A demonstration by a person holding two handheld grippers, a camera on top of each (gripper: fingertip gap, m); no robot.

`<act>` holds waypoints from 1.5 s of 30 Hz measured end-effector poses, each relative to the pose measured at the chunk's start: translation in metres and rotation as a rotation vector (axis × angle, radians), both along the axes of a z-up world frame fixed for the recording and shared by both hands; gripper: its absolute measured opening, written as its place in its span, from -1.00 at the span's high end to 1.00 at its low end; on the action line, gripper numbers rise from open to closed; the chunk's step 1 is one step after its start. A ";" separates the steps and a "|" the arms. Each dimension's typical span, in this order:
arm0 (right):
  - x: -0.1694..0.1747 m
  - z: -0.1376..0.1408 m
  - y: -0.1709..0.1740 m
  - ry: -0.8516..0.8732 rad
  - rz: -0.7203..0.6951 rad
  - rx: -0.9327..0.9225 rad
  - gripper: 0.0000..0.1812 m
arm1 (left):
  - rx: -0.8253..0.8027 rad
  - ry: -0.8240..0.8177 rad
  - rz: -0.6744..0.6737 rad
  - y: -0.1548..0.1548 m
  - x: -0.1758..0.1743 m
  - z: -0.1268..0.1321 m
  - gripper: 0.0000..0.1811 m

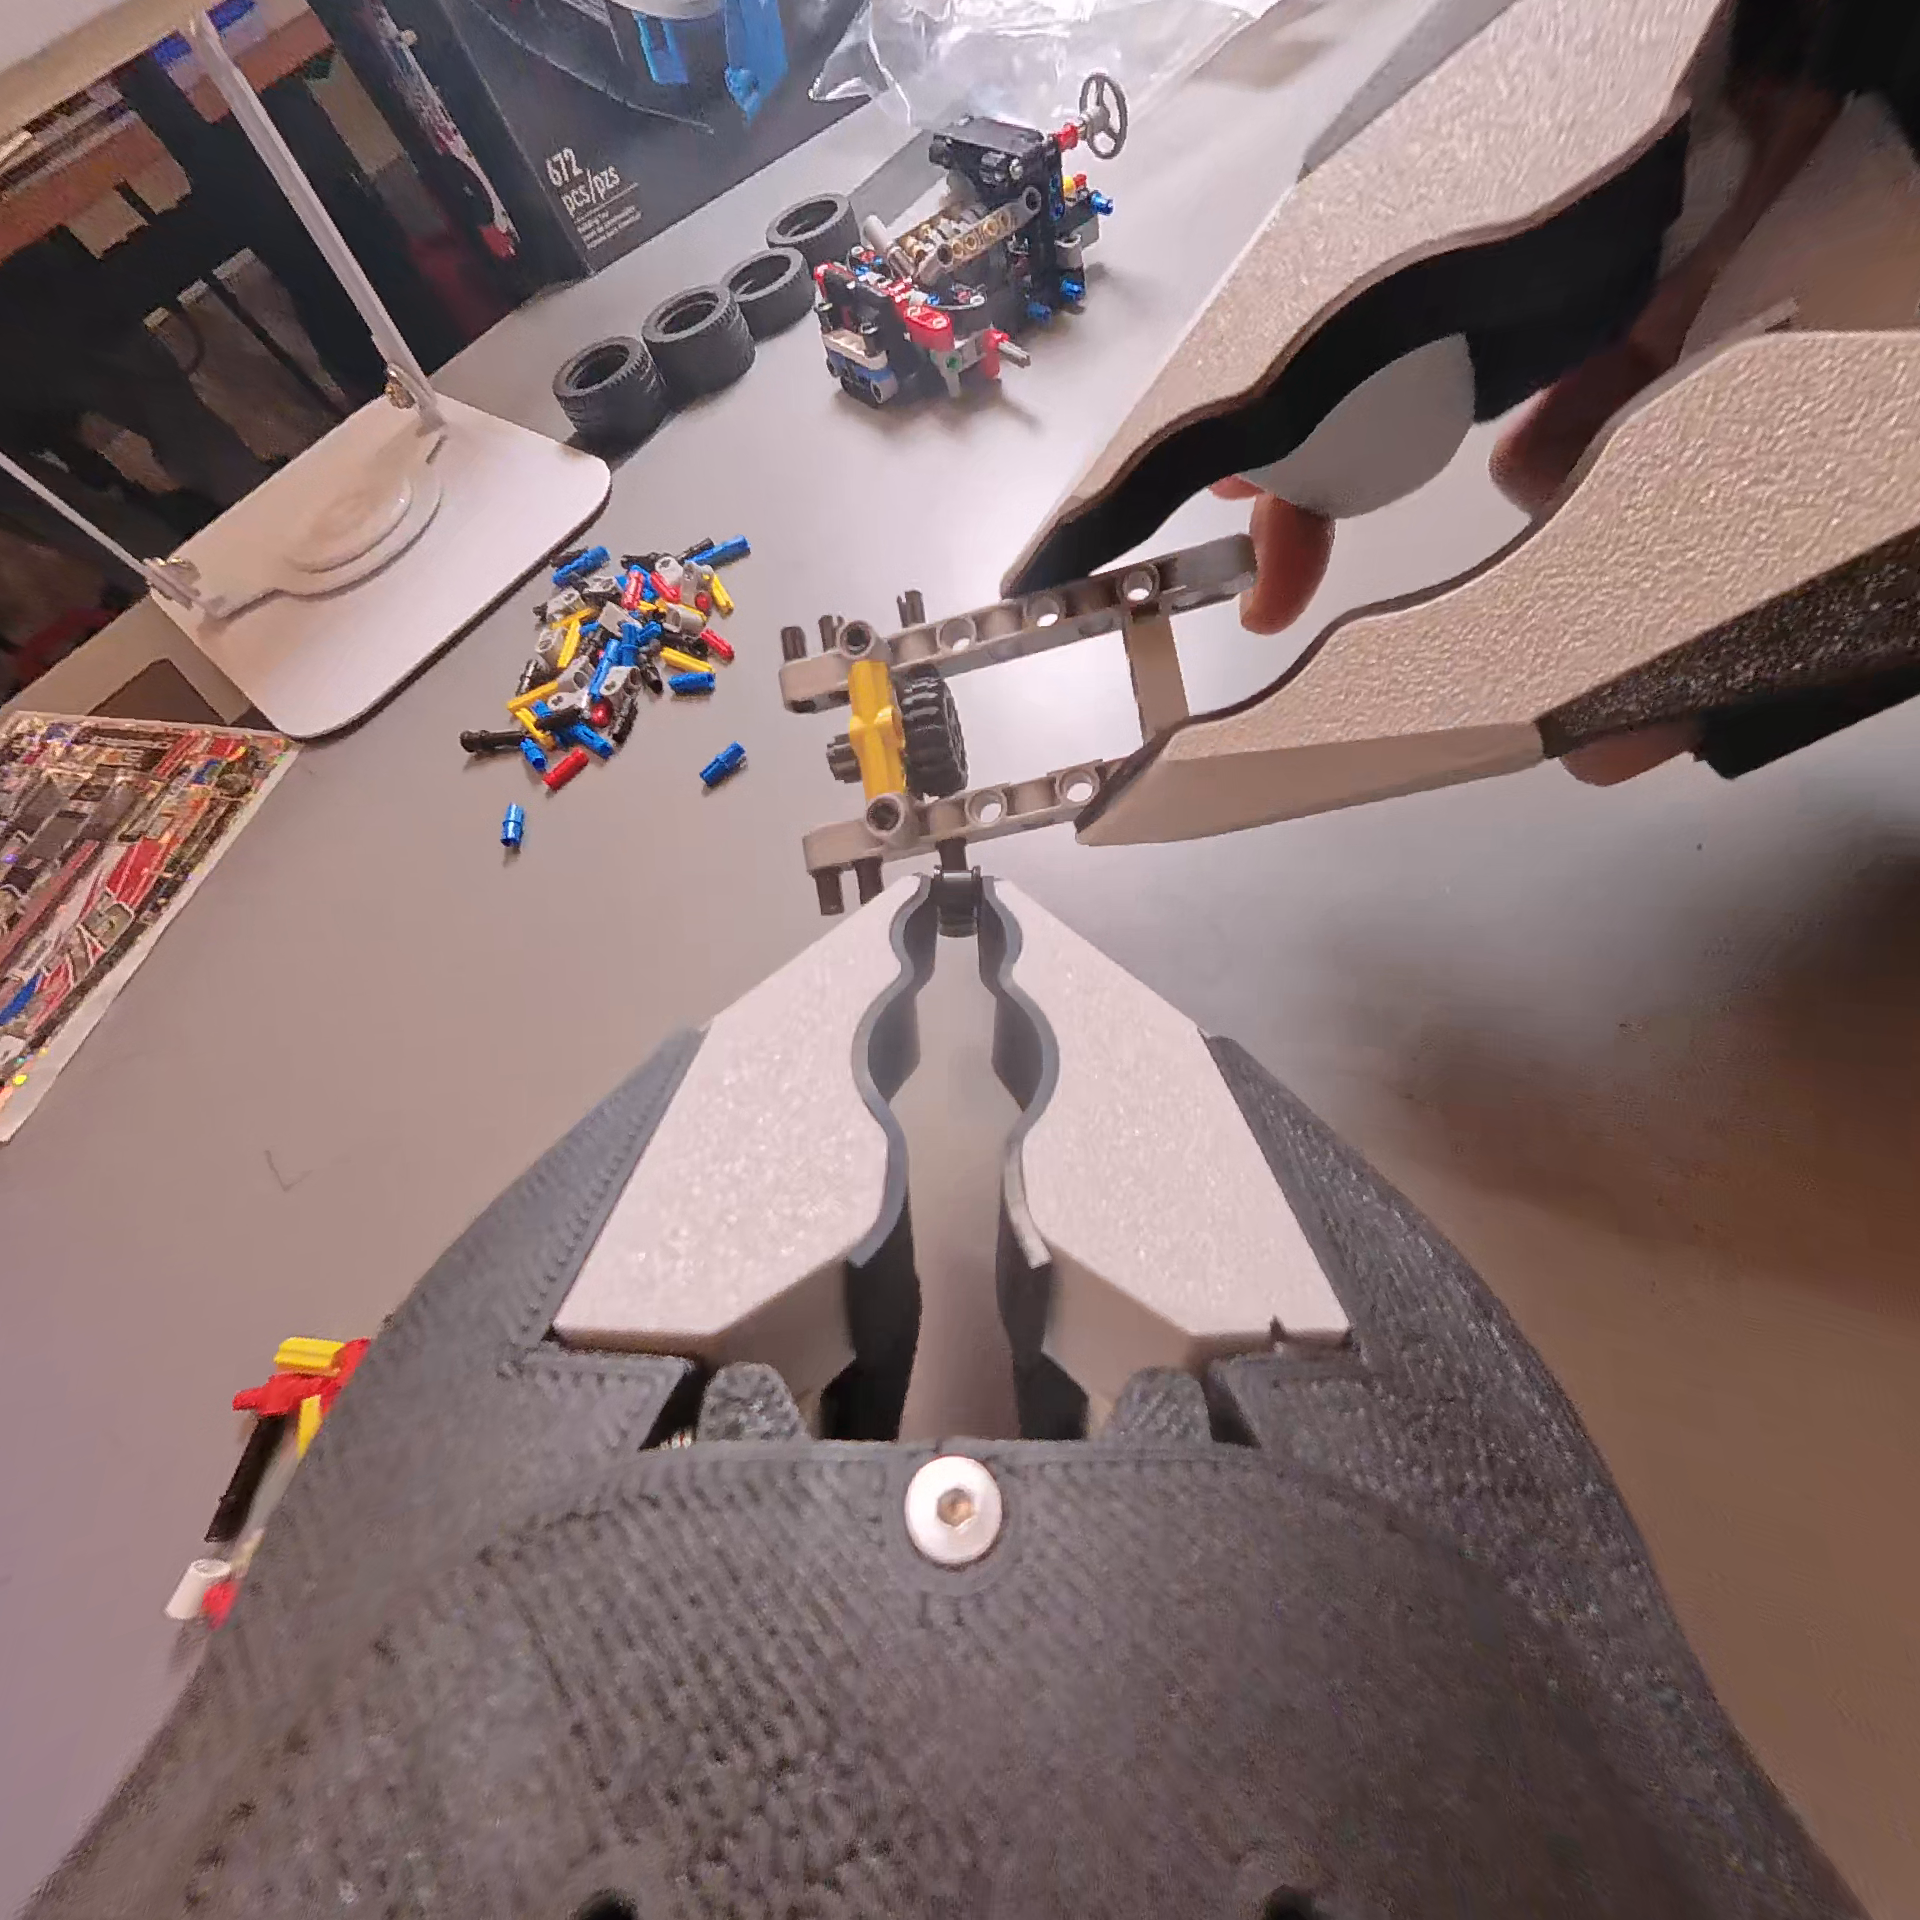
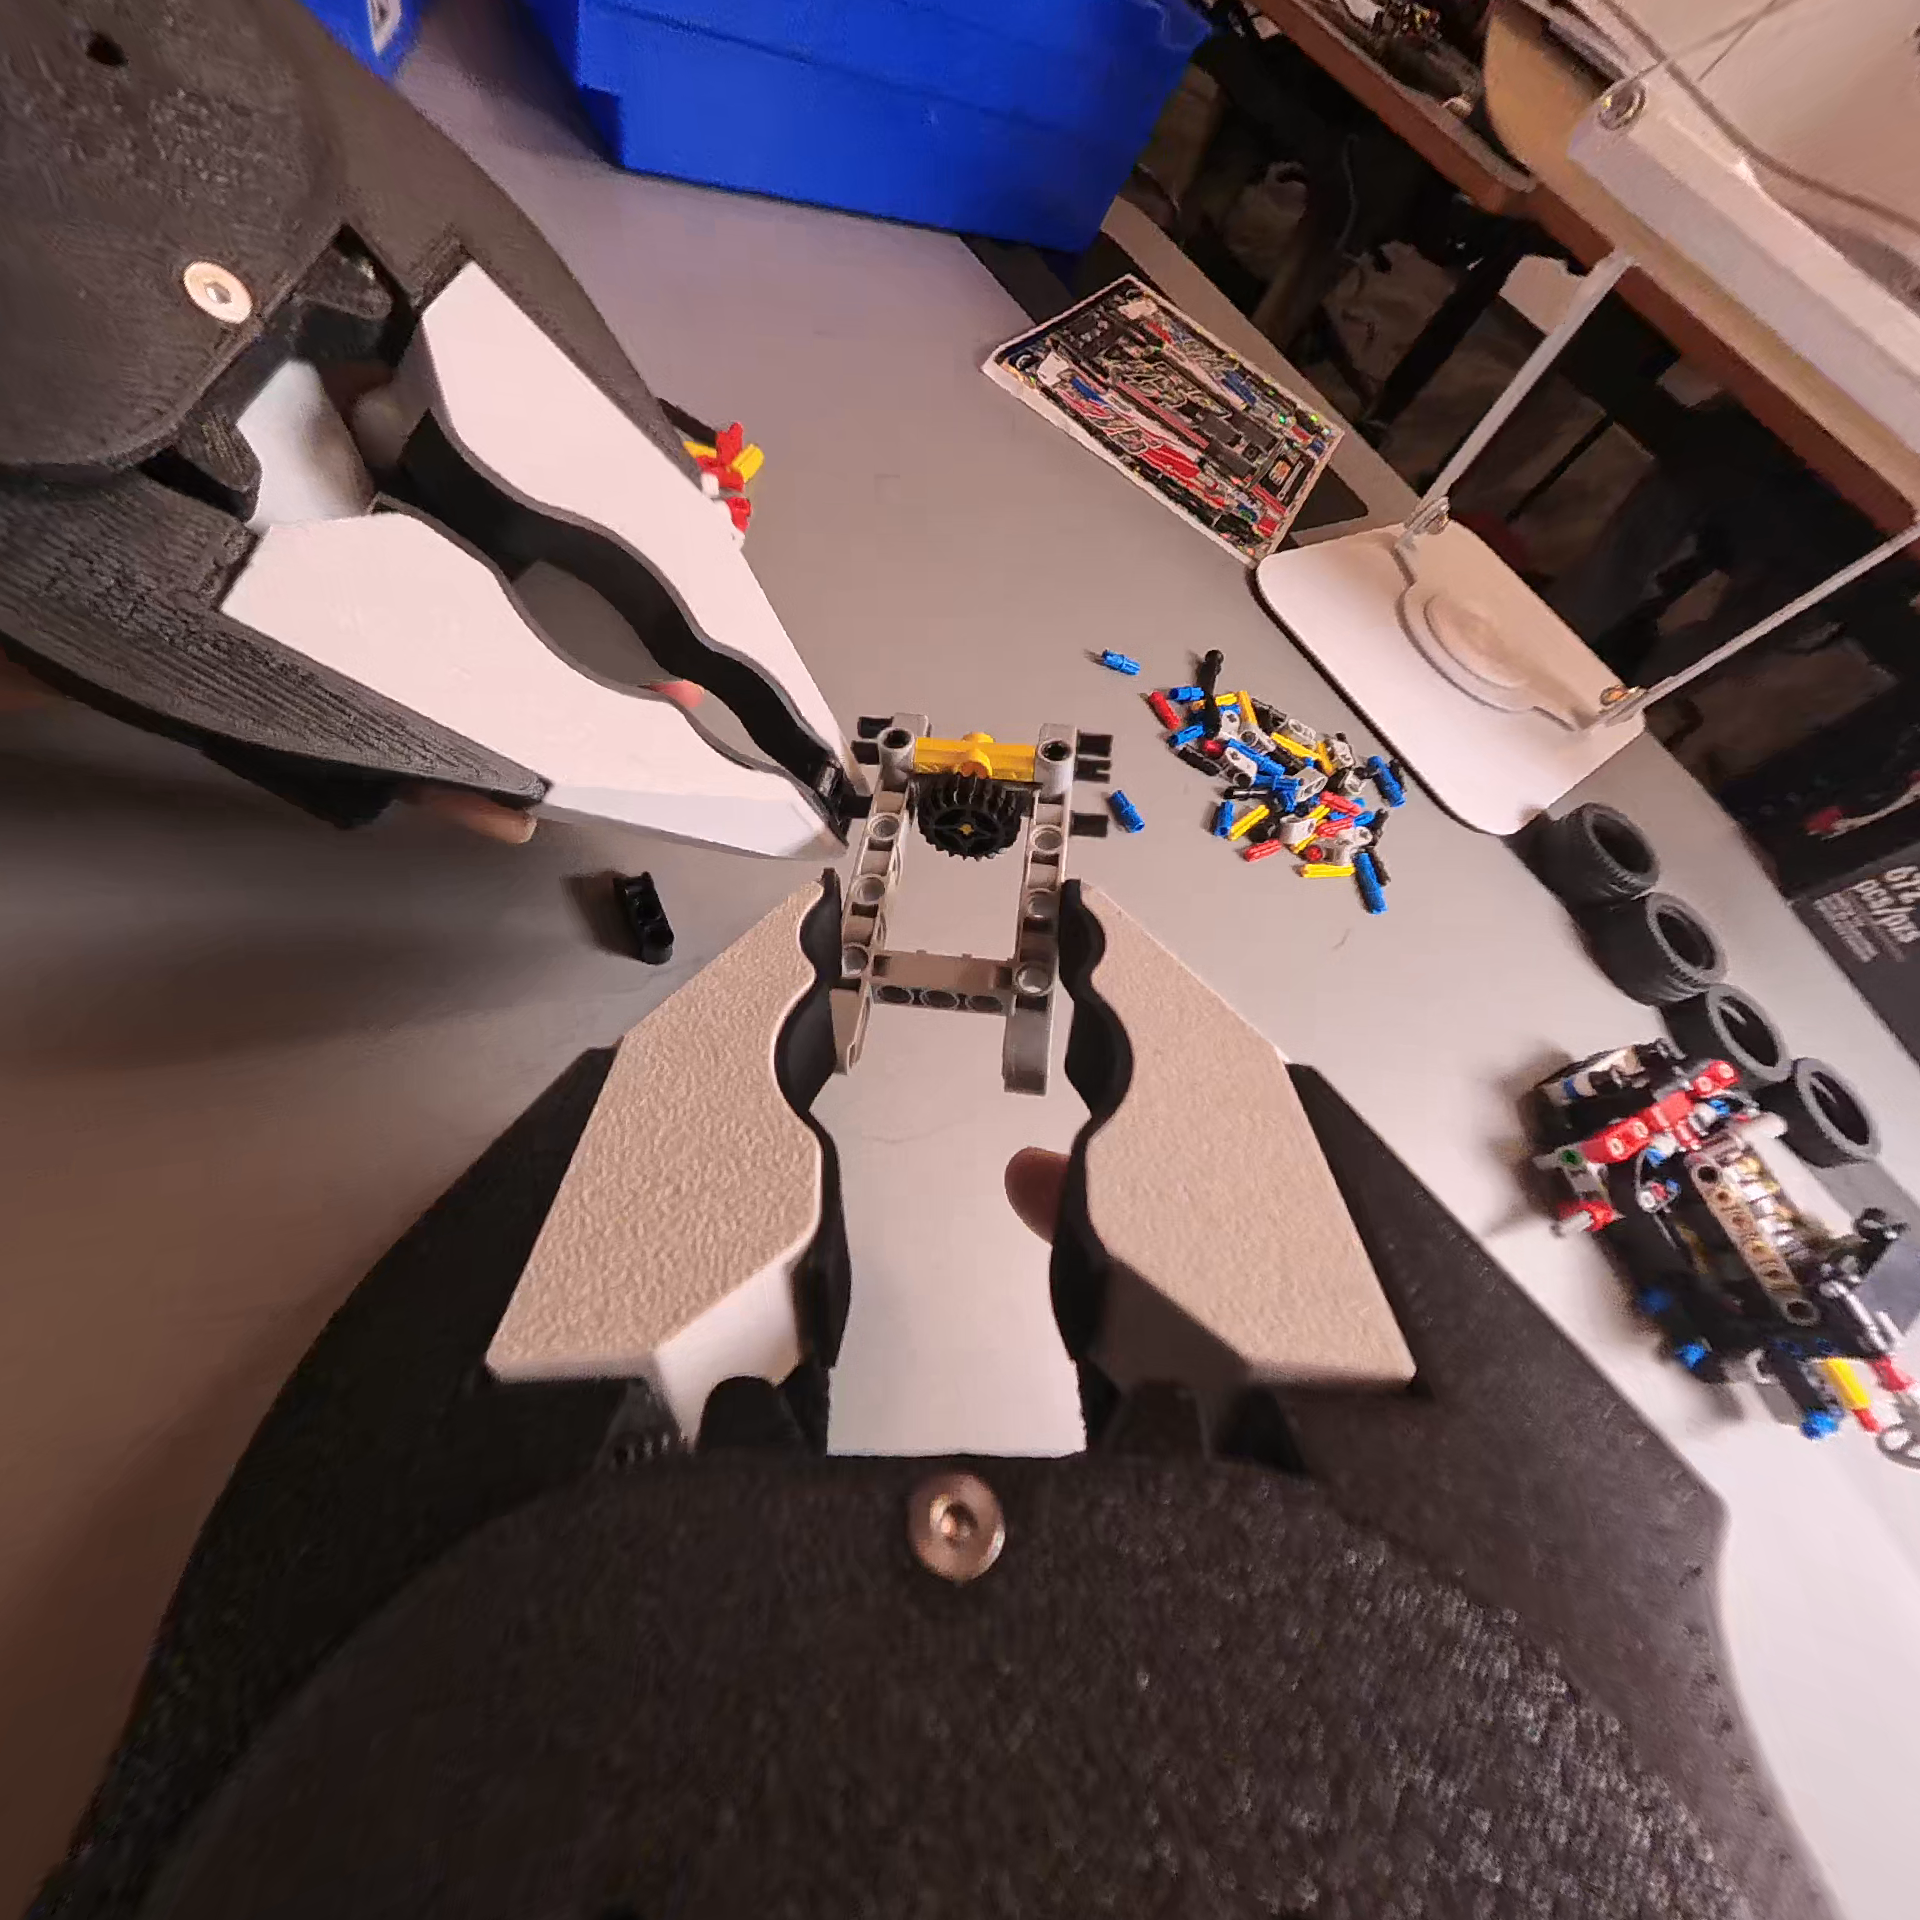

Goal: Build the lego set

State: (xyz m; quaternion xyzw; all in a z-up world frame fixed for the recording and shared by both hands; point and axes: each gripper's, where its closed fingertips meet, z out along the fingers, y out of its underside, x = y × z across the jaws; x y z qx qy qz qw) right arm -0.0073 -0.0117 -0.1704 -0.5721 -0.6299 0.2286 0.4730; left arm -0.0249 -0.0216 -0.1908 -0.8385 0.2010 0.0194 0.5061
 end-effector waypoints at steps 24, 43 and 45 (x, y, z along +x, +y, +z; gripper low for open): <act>0.002 0.044 -0.005 0.285 0.084 -0.302 0.89 | 0.109 -0.258 -0.028 -0.002 0.000 0.028 0.94; 0.015 0.028 -0.017 0.145 0.212 -0.628 0.89 | 0.200 0.069 -0.110 -0.012 0.014 0.033 0.94; 0.016 0.027 -0.019 0.129 0.221 -0.625 0.89 | 0.192 0.078 -0.110 -0.013 0.014 0.032 0.94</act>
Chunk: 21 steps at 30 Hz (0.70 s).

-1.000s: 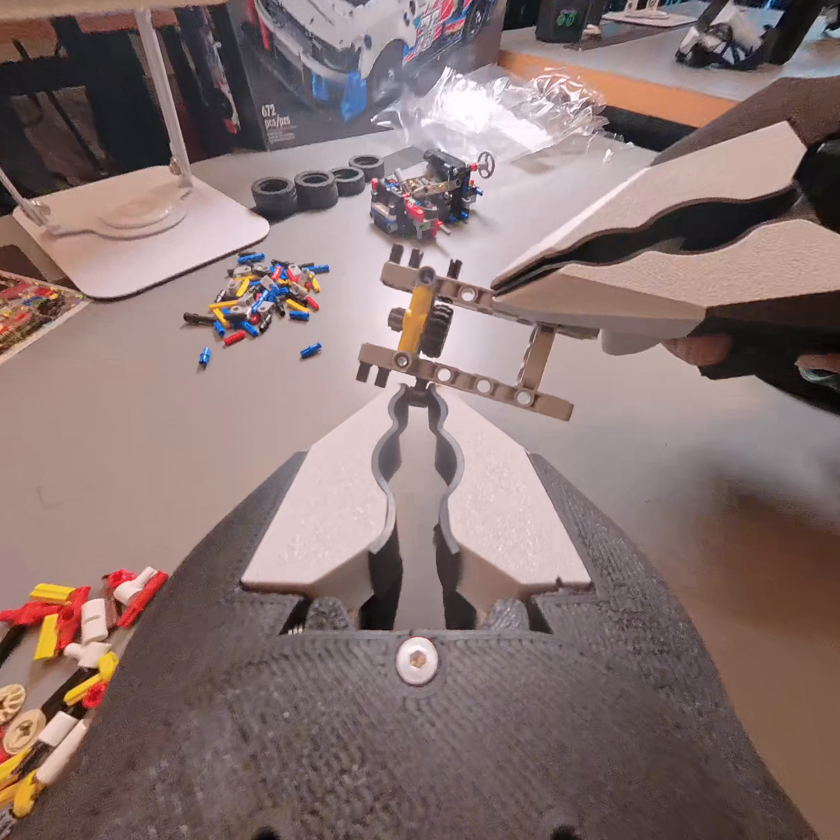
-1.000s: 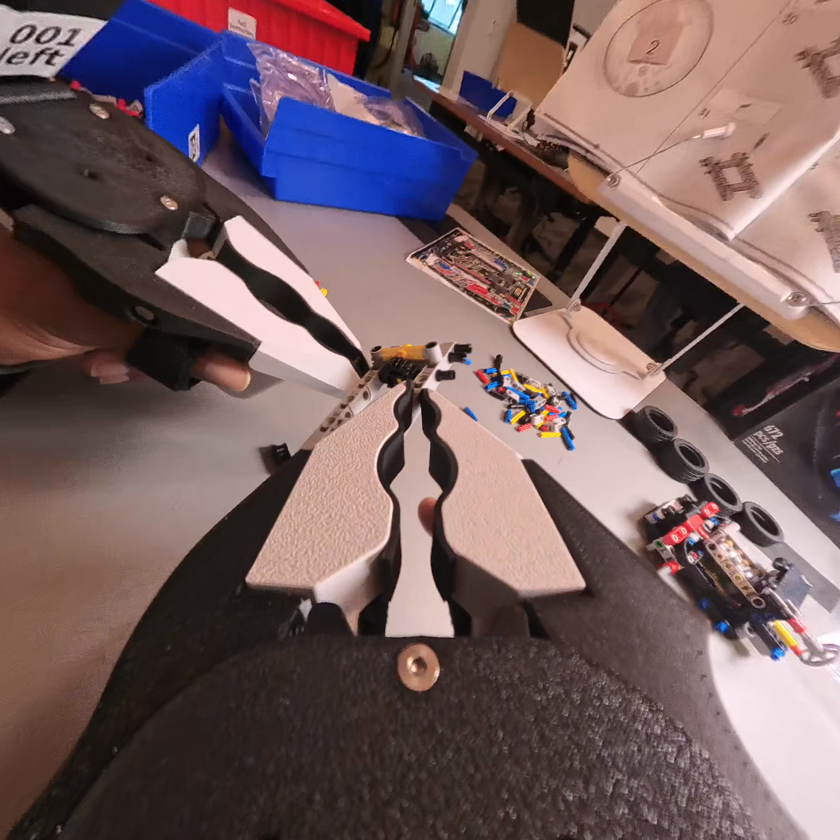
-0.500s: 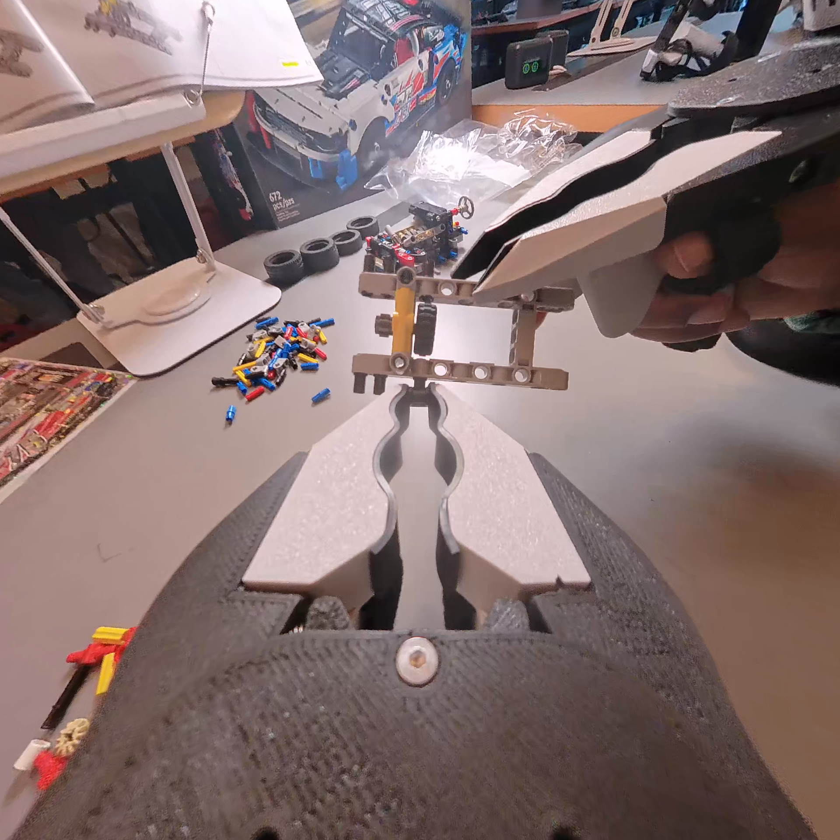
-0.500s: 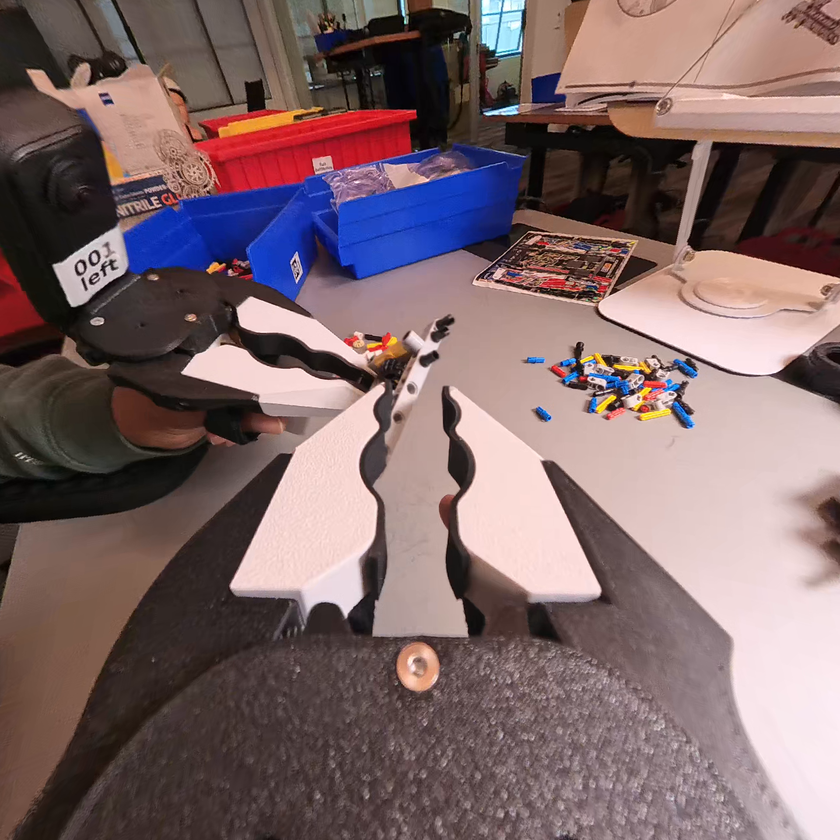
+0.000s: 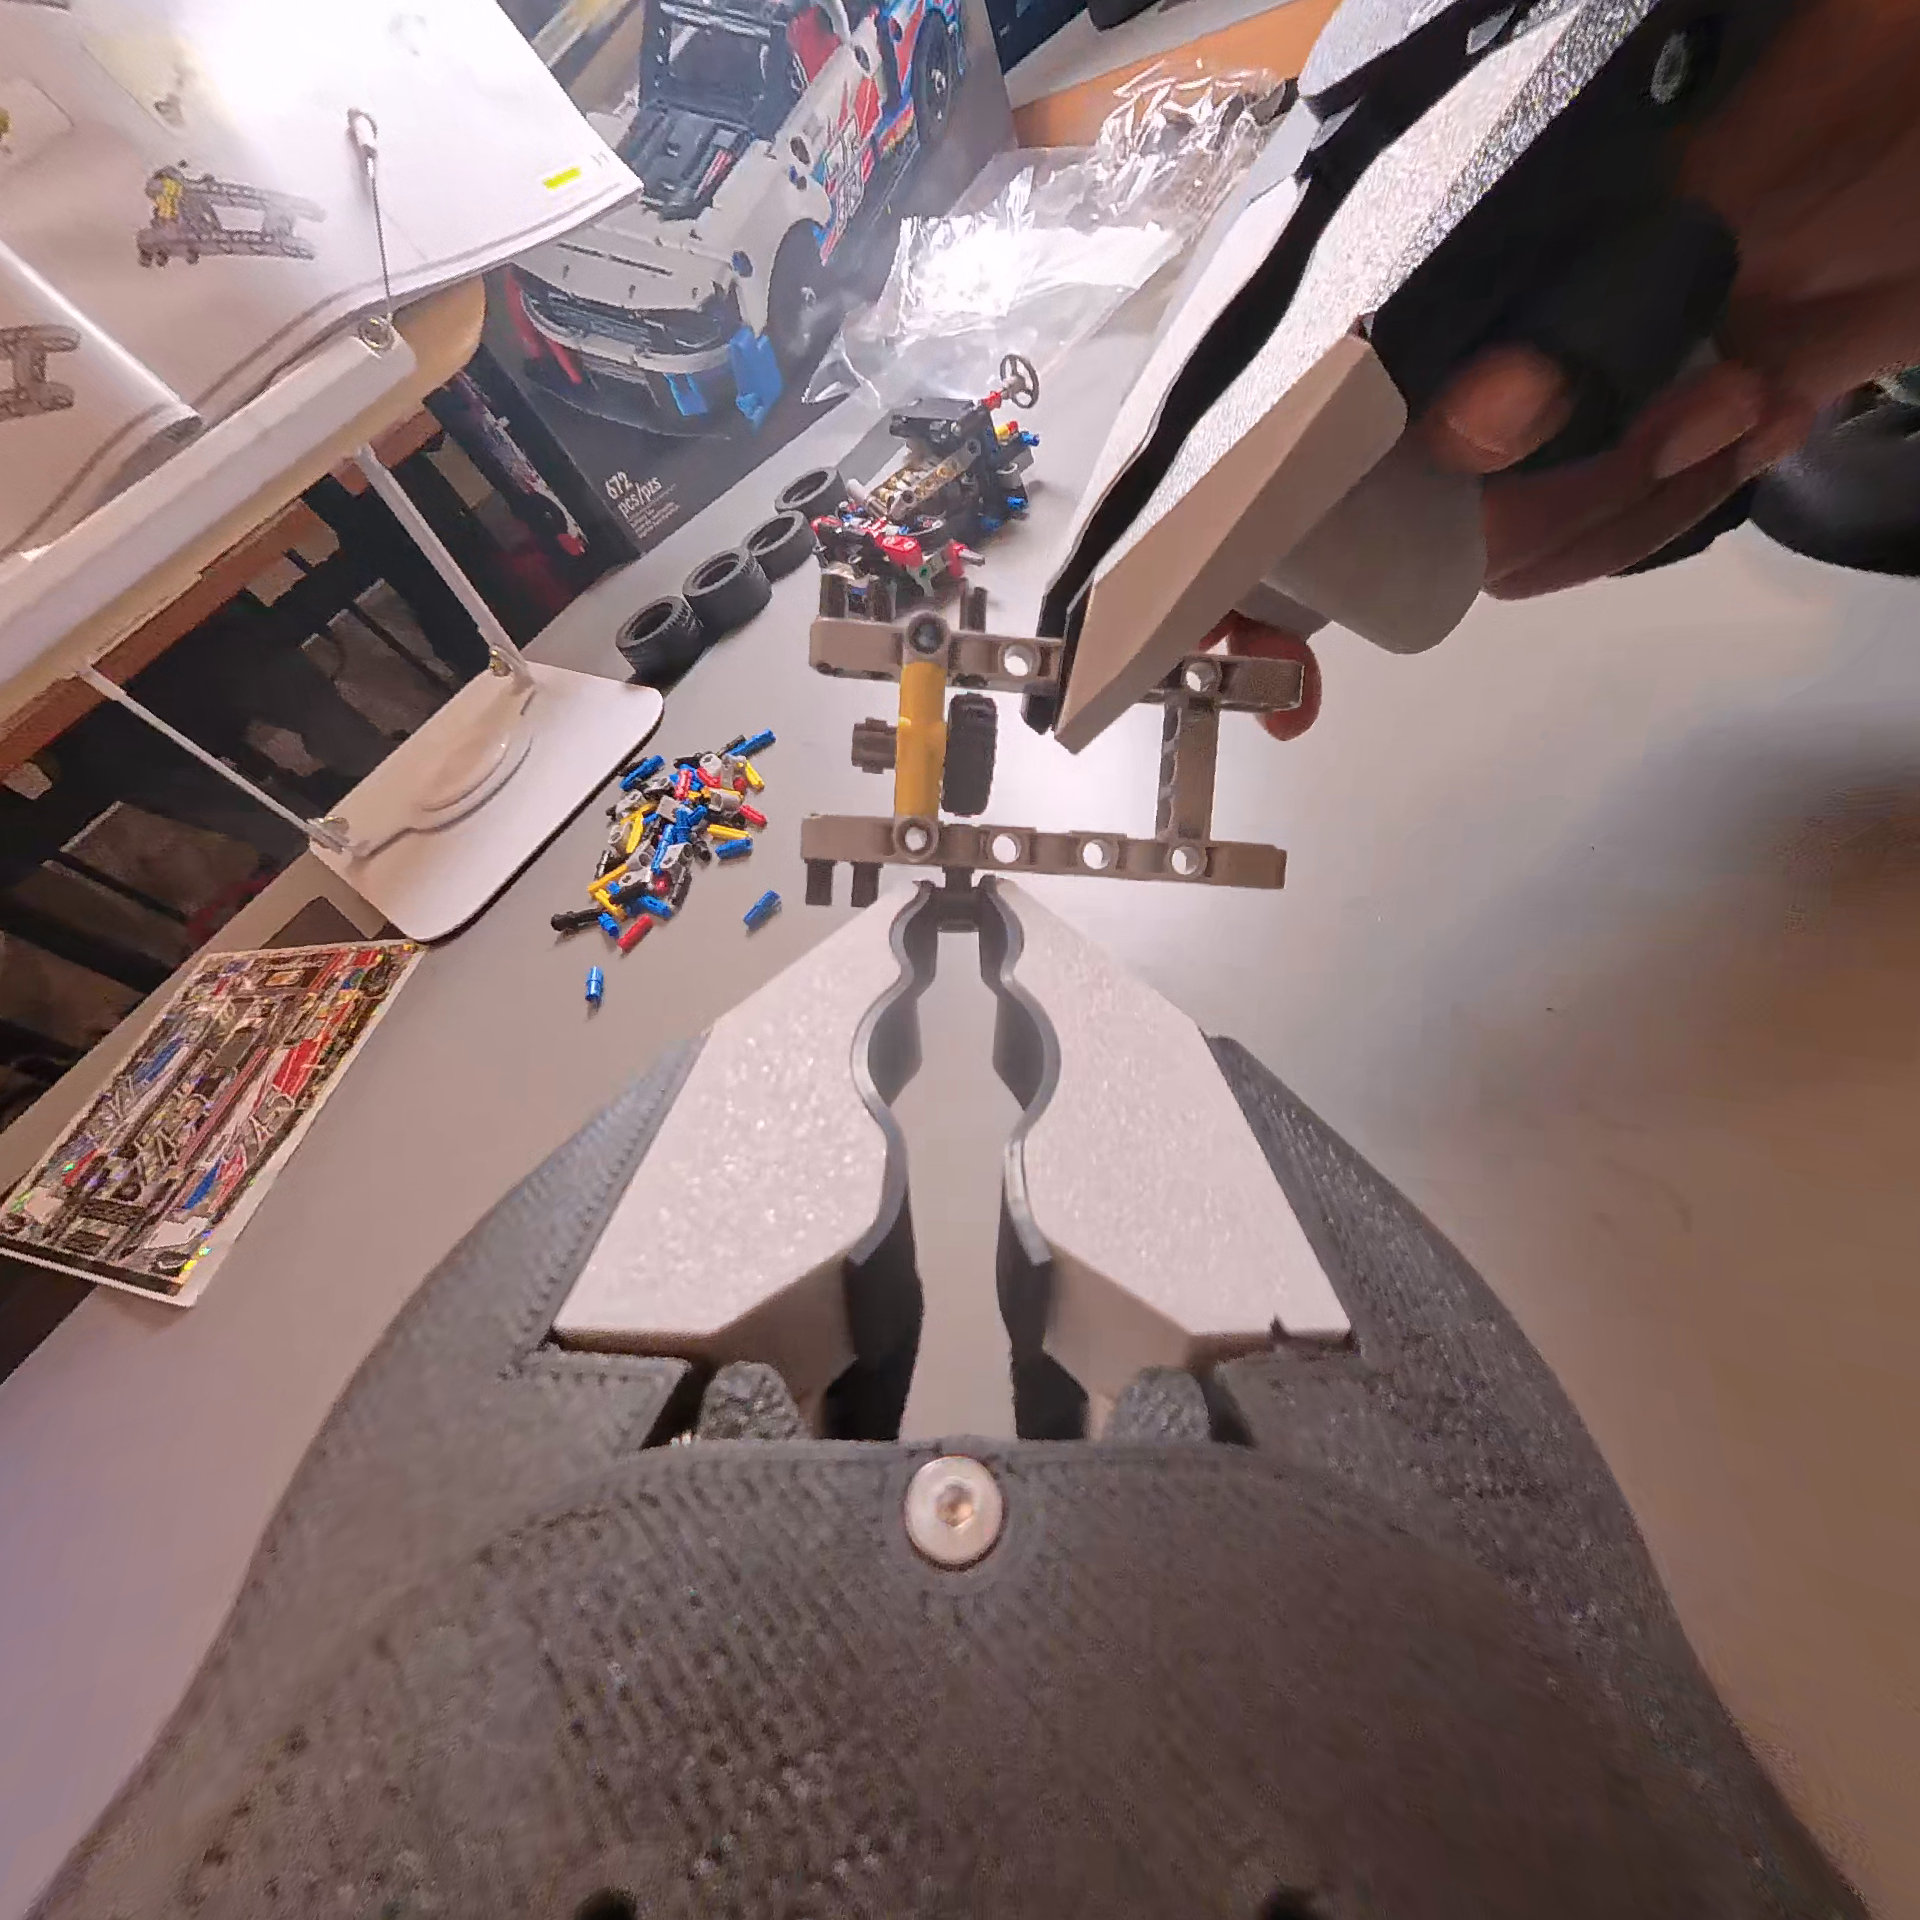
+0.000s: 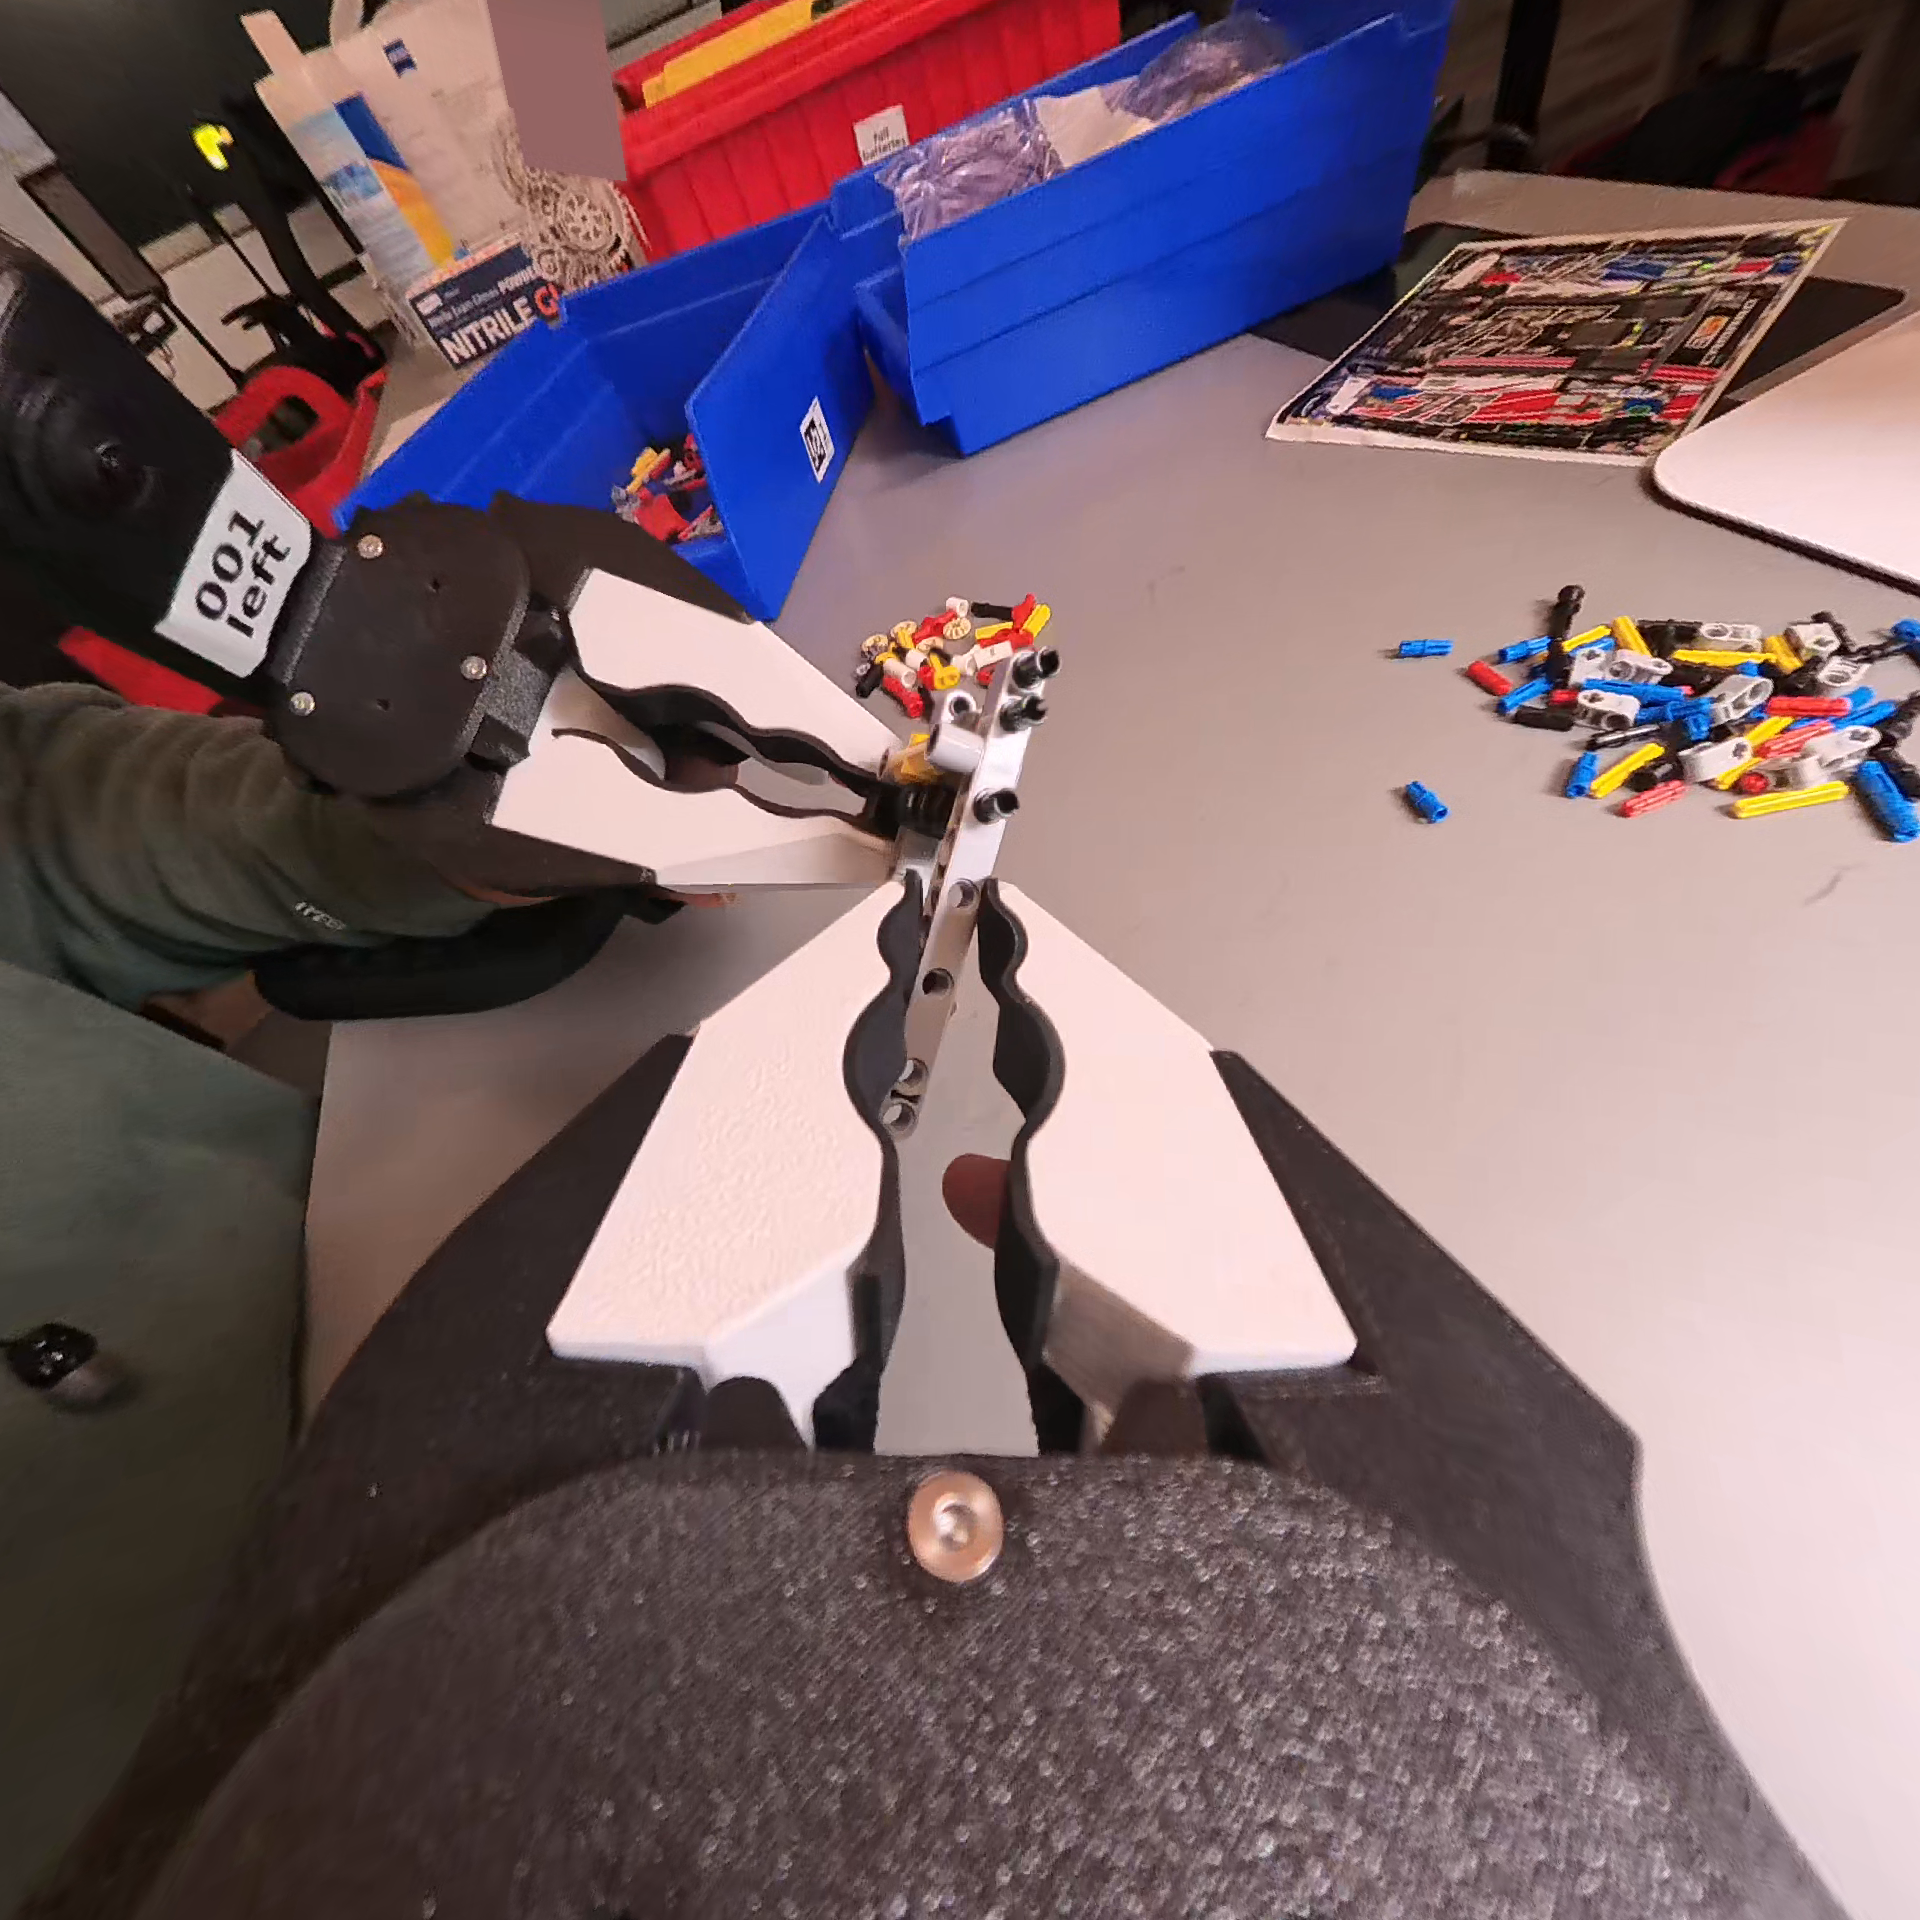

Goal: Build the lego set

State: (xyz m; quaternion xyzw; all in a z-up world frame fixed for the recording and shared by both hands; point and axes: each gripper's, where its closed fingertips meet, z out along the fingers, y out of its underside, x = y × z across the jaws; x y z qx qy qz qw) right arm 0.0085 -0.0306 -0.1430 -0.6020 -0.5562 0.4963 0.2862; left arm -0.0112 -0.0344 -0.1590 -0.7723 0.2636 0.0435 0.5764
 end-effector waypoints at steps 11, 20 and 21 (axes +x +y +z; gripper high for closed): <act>0.004 -0.019 -0.003 -0.081 0.055 -0.093 0.90 | -0.041 0.095 -0.028 -0.003 0.003 -0.014 0.95; 0.002 -0.008 0.010 0.026 0.046 -0.501 0.91 | 0.042 -0.047 -0.056 -0.005 0.001 0.010 0.87; 0.001 -0.006 0.008 0.032 0.051 -0.517 0.92 | 0.041 -0.052 -0.067 -0.006 0.002 0.010 0.89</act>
